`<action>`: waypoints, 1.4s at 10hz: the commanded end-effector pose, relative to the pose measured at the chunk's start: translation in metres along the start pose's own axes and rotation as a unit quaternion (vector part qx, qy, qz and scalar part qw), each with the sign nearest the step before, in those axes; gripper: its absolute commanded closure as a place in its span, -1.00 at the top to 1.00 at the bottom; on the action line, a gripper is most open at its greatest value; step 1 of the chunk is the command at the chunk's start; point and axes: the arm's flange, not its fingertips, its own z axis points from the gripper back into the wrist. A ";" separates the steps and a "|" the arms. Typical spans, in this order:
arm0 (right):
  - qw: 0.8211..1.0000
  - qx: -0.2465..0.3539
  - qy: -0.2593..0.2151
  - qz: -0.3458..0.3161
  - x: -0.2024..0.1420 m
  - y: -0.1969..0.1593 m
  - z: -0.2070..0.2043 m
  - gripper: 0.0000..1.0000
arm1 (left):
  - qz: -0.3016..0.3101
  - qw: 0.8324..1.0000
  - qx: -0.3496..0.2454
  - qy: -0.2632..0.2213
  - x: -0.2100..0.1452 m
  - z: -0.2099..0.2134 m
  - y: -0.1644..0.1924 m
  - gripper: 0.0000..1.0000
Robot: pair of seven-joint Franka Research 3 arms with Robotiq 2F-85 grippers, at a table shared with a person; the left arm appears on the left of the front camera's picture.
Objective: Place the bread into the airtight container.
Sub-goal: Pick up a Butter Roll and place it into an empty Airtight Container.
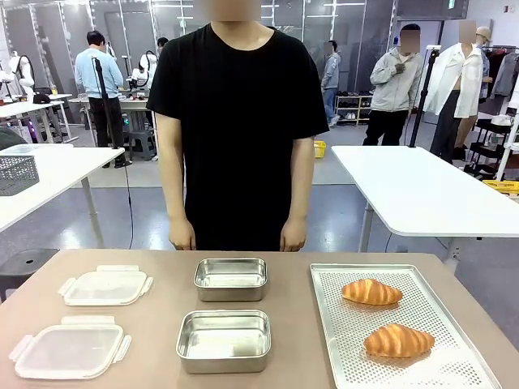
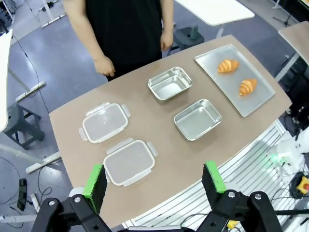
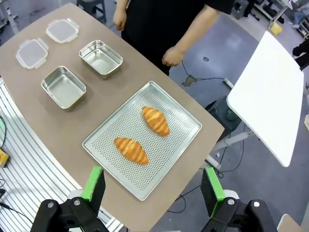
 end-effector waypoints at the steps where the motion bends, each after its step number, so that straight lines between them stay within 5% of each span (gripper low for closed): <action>1: 1.000 -0.004 0.016 0.005 -0.002 -0.003 0.008 1.00 | 0.004 1.000 0.002 -0.012 -0.003 0.012 0.002 1.00; 5: 1.000 -0.006 0.009 0.004 -0.002 -0.002 0.018 1.00 | 0.005 0.999 0.022 -0.029 -0.017 0.054 0.002 1.00; 14: 1.000 -0.004 0.001 0.001 0.001 -0.001 0.014 1.00 | 0.005 0.999 0.013 -0.039 -0.013 0.045 0.001 1.00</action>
